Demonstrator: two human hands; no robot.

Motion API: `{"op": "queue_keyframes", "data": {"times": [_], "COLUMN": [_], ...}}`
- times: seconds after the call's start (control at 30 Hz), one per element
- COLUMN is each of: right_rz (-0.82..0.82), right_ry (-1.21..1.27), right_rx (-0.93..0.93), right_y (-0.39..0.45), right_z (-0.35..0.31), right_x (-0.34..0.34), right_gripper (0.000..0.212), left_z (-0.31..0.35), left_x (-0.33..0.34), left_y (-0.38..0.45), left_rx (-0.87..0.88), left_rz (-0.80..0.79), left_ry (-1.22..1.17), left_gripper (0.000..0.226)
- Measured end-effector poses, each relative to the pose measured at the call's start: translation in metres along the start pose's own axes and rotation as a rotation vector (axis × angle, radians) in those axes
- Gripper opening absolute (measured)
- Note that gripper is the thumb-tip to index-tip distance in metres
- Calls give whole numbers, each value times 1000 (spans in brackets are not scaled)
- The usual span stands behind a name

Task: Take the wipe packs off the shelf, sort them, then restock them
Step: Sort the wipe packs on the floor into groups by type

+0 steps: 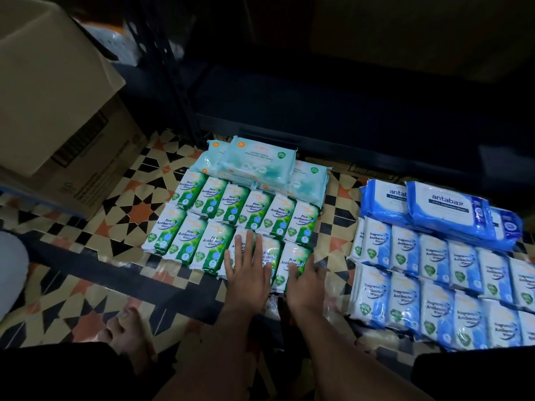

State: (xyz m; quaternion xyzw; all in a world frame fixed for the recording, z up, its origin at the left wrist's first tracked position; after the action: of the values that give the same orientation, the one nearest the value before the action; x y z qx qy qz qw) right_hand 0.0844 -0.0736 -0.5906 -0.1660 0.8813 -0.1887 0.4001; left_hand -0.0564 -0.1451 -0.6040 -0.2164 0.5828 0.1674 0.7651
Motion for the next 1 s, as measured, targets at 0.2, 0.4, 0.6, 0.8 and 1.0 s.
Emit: {"op": "queue_keyframes", "data": {"times": [0.2,0.4,0.6,0.8,1.0], "right_rz": [109,30,-30,-10,14], "right_ry": [-7,-314,-514,-545,-574], "right_rx": [-49,-329,-428,-407,-396], "right_y": [1,6,8,19,26], "right_z": [-8,-33,-52,-56,-59], "right_x": [-1,13,28,43,51], "right_gripper": [84,82,81,78,78], "left_z": [-3,-33,-90,-103,-105], "left_x": [-14,-41,-68,-54,-50], "left_y": [-3,7,45,65,70], "left_rx": [122,290,25,-32,3], "left_rz": [-24,-14,-26,-98,-45], "left_ry": [49,174,208,208,255], "left_gripper": [69,73,91,97,93]}}
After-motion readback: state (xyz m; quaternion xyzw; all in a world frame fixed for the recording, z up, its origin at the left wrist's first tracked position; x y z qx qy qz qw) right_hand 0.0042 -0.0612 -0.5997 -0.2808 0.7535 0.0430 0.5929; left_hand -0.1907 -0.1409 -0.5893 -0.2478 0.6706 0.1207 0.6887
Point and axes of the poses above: each hand's wrist, its own y-axis towards the middle knuckle, its own x-axis out of the palm, z = x × y, the point moved 8 cm from there along y, towards the middle knuckle, and after that the axes turned 4 degrees about y, right-handed, at the moved point
